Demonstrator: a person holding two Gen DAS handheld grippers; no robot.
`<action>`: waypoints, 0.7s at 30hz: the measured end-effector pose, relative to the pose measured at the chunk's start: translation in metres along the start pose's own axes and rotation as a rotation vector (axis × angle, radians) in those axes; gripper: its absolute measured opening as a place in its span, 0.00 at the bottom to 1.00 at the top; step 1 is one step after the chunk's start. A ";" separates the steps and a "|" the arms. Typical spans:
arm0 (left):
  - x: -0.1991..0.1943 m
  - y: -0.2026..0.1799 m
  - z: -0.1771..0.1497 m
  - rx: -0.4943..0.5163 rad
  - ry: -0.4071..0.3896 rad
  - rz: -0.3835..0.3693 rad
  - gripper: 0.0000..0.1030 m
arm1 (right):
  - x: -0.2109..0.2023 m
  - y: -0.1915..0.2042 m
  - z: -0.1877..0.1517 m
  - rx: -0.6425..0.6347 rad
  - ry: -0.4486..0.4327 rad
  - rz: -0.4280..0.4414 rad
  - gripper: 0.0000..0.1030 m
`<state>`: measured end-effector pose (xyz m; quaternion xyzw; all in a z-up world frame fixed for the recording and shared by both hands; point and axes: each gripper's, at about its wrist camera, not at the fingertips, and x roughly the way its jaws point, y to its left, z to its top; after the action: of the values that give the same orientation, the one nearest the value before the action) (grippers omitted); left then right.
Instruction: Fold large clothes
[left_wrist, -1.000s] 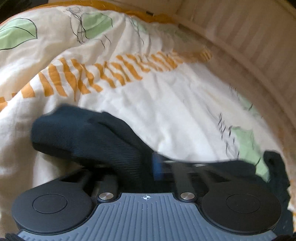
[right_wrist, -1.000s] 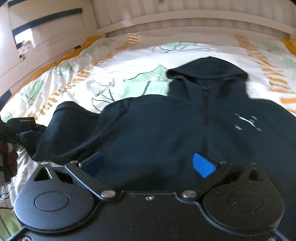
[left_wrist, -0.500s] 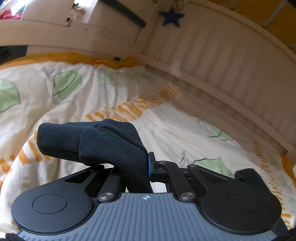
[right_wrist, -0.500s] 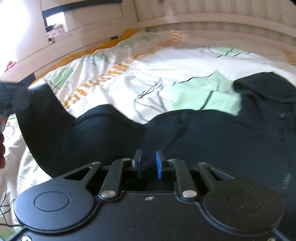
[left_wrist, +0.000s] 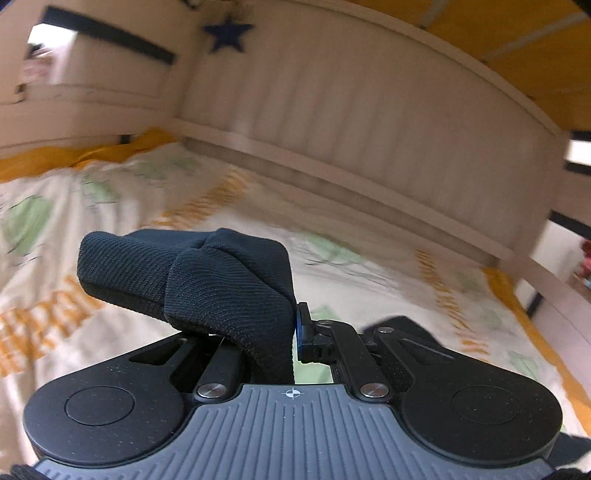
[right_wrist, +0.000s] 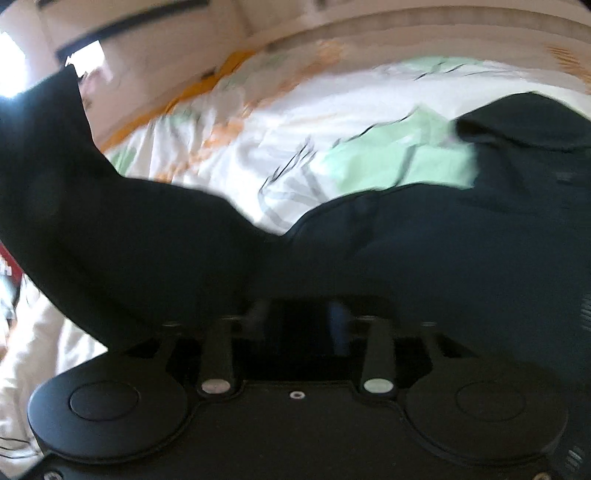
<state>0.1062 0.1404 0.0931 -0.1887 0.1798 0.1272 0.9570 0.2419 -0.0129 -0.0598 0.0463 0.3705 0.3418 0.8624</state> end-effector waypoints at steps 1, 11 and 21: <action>0.002 -0.010 0.000 0.019 0.009 -0.023 0.05 | -0.016 -0.009 -0.002 0.019 -0.016 -0.017 0.60; 0.075 -0.133 -0.077 0.273 0.189 -0.168 0.08 | -0.135 -0.104 -0.036 0.166 -0.076 -0.251 0.61; 0.141 -0.206 -0.214 0.478 0.473 -0.199 0.47 | -0.186 -0.163 -0.079 0.304 -0.084 -0.362 0.64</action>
<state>0.2341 -0.1061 -0.0819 -0.0001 0.4019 -0.0596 0.9138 0.1875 -0.2670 -0.0580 0.1225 0.3836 0.1198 0.9075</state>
